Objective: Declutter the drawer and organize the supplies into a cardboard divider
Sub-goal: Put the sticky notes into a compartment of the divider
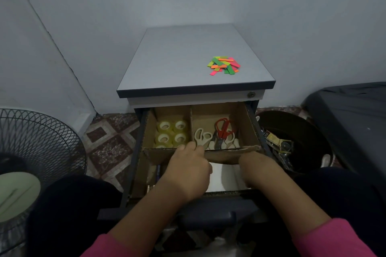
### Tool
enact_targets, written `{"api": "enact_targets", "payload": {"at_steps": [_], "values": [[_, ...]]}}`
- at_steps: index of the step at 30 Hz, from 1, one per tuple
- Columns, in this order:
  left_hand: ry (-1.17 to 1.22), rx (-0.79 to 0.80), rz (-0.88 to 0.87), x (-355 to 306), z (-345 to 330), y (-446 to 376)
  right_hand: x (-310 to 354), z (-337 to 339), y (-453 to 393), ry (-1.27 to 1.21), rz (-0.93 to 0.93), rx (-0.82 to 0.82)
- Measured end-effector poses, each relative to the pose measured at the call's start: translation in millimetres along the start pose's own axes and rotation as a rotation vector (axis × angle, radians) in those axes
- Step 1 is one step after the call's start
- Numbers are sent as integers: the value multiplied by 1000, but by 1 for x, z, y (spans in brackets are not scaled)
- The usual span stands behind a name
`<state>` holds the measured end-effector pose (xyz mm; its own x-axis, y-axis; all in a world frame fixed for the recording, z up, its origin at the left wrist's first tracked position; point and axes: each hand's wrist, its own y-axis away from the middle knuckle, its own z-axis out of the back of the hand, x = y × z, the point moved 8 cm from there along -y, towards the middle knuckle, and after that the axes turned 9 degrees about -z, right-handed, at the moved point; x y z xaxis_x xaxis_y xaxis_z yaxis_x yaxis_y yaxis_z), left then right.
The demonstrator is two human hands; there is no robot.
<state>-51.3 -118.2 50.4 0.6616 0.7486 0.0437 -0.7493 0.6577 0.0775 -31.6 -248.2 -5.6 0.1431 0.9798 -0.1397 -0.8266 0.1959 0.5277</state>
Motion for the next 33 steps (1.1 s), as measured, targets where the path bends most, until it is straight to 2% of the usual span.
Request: {"api": "enact_targets", "payload": {"at_steps": [6,9,15,21,26,33], "values": [[40,6,-68,-2,2,0,-5,5,-1,-83,25,-47],[110,55,-143,-6,-9,0,2,-1,0,-120,68,15],[159,173,-159,-6,-21,1,2,-6,-4,-207,29,96],[164,286,-100,-2,-30,3,0,-5,-6,-237,20,95],[80,293,-96,-10,-20,3,5,-5,3,-206,63,64],[109,296,-66,-10,-16,4,6,-12,-1,-101,108,92]]}}
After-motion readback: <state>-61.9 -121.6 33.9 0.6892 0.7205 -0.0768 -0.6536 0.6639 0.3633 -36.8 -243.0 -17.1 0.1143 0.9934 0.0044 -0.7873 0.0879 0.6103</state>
